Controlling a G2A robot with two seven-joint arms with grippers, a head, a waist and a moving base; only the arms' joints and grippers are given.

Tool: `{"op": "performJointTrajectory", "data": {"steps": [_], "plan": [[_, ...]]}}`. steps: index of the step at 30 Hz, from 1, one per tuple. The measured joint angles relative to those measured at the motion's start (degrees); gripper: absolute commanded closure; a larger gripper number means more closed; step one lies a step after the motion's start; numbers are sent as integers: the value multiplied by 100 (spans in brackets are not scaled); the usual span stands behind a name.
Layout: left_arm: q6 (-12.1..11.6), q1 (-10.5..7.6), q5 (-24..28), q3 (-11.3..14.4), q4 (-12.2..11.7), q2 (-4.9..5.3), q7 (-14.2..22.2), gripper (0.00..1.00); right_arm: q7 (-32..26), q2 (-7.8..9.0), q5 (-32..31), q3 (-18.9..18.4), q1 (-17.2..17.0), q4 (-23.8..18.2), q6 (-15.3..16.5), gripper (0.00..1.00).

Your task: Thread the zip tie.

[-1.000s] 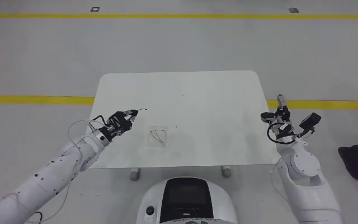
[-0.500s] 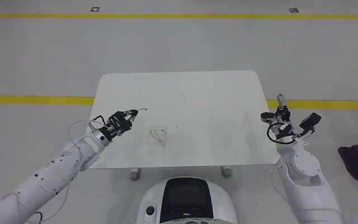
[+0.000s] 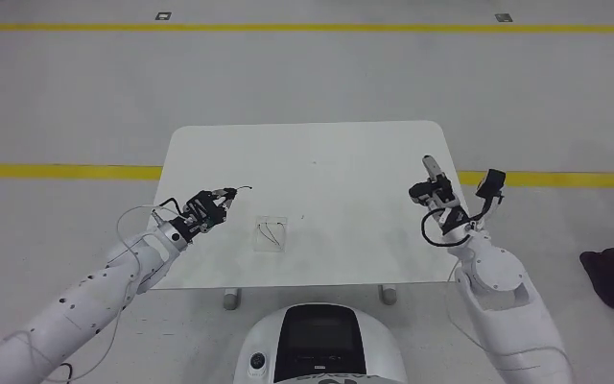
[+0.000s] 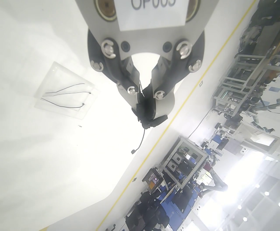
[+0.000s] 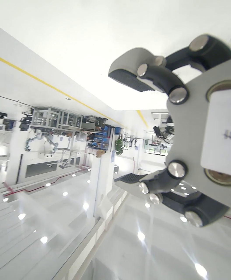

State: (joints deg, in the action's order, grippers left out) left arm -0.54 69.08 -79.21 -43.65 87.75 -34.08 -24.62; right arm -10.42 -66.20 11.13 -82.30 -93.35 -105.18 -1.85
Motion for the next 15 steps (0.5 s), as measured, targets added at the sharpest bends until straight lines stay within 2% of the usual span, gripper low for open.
{"op": "performJointTrajectory", "data": {"steps": [3, 15], "plan": [[0, 0, 0, 0, 0, 0, 0, 100, -68, -22, -299, 292, 193, 93, -165, 0], [0, 0, 0, 0, 0, 0, 0, 100, -72, -24, -294, 307, 206, 92, -158, 0]]}}
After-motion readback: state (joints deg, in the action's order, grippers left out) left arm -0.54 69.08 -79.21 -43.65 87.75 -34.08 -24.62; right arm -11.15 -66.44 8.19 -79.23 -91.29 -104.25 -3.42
